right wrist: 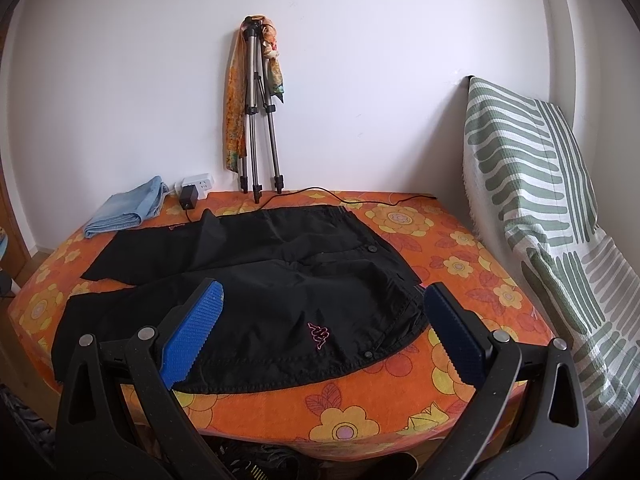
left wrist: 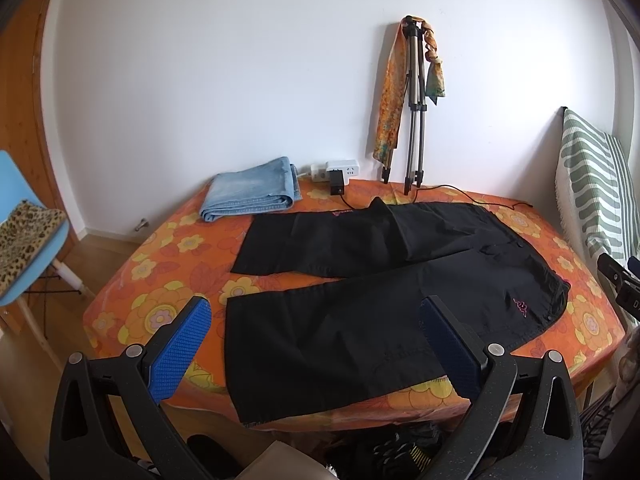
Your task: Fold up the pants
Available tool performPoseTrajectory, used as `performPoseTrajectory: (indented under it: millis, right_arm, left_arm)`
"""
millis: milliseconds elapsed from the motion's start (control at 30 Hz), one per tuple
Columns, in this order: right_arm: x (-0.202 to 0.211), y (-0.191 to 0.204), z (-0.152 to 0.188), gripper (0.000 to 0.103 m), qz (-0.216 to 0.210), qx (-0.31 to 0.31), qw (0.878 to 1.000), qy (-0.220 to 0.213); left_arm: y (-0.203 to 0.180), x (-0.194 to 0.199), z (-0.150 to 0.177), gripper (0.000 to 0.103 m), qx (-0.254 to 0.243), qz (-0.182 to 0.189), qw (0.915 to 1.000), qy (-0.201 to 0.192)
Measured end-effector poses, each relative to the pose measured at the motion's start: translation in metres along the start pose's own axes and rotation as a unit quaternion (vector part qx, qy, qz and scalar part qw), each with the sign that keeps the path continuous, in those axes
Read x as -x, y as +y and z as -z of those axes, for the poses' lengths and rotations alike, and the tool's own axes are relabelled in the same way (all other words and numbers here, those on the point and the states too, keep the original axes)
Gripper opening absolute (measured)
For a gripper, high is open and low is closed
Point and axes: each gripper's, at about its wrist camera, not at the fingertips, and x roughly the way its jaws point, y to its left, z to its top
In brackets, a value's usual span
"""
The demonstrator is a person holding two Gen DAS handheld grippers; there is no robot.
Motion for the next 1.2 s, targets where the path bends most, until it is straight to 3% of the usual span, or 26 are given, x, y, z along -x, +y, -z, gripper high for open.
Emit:
performPoseTrajectory:
  millis: [1200]
  right_arm:
    - [-0.0012, 0.0019, 0.0030, 0.102, -0.001, 0.002, 1.000, 0.002]
  left_arm:
    - [0.0015, -0.0023, 0.0015, 0.103, 0.005, -0.002, 1.0000, 0.001]
